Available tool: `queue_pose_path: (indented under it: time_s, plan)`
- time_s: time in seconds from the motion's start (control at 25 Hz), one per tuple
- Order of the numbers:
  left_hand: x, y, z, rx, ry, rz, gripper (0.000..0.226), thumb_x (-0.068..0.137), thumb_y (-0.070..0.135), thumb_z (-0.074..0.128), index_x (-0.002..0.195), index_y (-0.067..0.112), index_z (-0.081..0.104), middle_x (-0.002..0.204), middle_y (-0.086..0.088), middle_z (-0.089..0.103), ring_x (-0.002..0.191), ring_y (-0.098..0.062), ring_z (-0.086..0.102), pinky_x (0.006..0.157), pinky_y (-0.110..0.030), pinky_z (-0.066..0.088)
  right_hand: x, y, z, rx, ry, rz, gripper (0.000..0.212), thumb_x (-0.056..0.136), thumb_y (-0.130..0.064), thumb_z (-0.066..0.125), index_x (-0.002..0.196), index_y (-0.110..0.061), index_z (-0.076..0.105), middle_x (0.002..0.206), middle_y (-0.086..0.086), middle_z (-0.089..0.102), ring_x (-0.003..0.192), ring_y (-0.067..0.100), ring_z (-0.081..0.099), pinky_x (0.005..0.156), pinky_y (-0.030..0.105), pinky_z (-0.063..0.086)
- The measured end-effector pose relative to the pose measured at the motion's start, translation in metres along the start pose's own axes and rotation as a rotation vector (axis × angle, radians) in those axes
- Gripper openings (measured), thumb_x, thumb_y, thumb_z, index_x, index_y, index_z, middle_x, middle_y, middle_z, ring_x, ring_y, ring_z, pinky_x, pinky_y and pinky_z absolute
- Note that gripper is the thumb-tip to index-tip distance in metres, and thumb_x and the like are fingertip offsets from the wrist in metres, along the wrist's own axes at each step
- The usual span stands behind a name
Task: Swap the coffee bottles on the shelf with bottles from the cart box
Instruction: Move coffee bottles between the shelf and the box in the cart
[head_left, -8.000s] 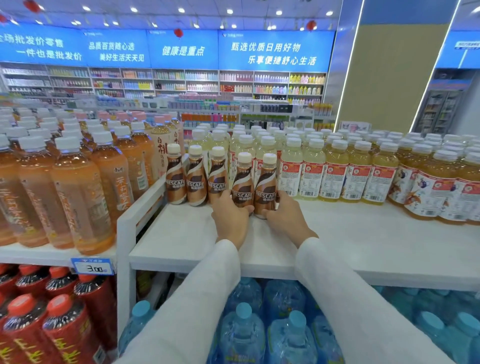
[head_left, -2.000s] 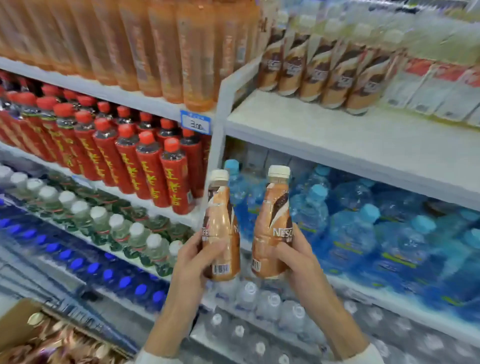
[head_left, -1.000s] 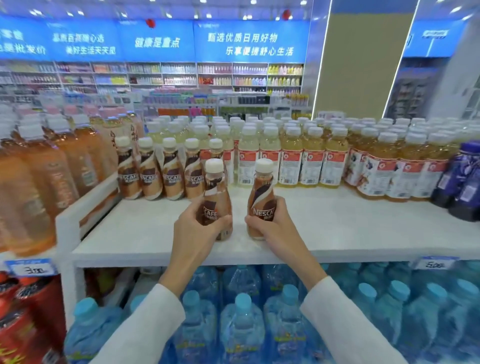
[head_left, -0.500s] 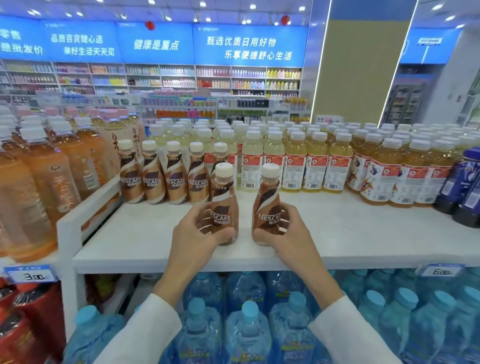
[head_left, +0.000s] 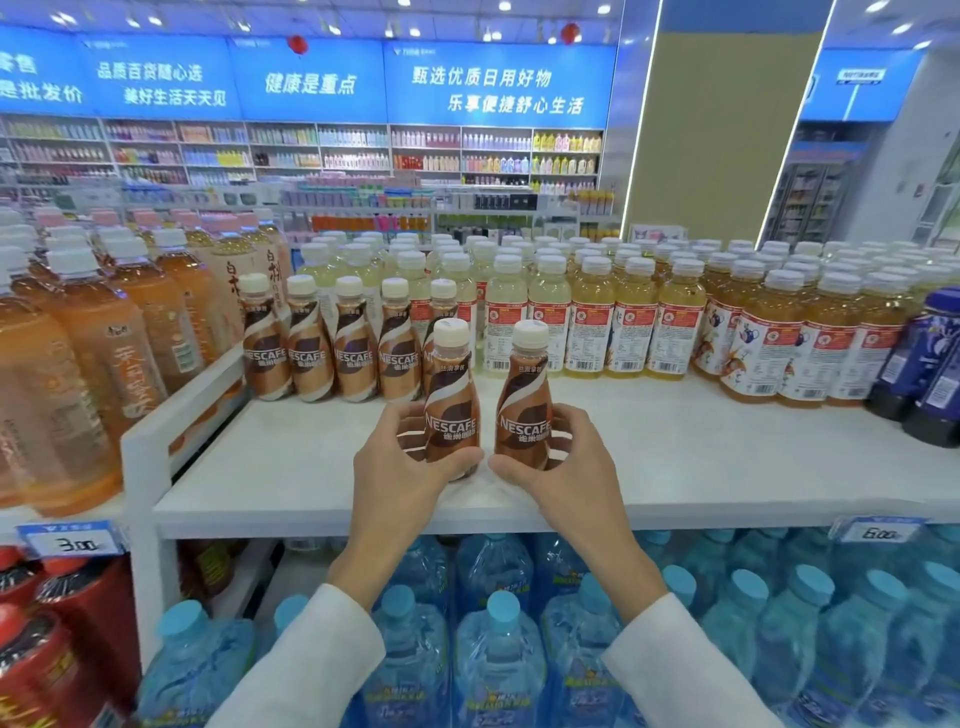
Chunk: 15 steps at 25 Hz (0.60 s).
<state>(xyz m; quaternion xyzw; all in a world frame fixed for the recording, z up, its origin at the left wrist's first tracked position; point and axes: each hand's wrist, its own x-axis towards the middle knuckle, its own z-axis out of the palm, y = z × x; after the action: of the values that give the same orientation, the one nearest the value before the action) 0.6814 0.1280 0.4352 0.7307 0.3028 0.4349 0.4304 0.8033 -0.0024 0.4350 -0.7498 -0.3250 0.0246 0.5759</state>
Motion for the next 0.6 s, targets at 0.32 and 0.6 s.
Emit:
queue_pose_path:
  time_s: [0.32,0.6]
  plan:
    - [0.009,-0.003,-0.021,0.069,0.099,-0.047,0.063,0.064,0.038,0.093,0.115,0.032,0.057,0.108,0.016,0.067,0.099,-0.006,0.065,0.087,-0.022,0.053,0.008,-0.017,0.038,-0.035,-0.028,-0.029,0.058,0.066,-0.04,0.09,0.11,-0.03,0.053,0.109,-0.011,0.065,0.099,0.008,0.064,0.087,0.03,0.055]
    - [0.053,-0.029,-0.095,0.179,0.249,-0.11,0.063,0.067,0.032,0.092,0.121,0.019,0.063,0.114,0.004,0.071,0.102,-0.011,0.064,0.084,-0.021,0.045,0.038,-0.055,0.142,0.009,-0.219,-0.129,0.062,0.064,-0.039,0.09,0.107,-0.027,0.047,0.11,-0.006,0.062,0.1,0.012,0.062,0.085,0.03,0.054]
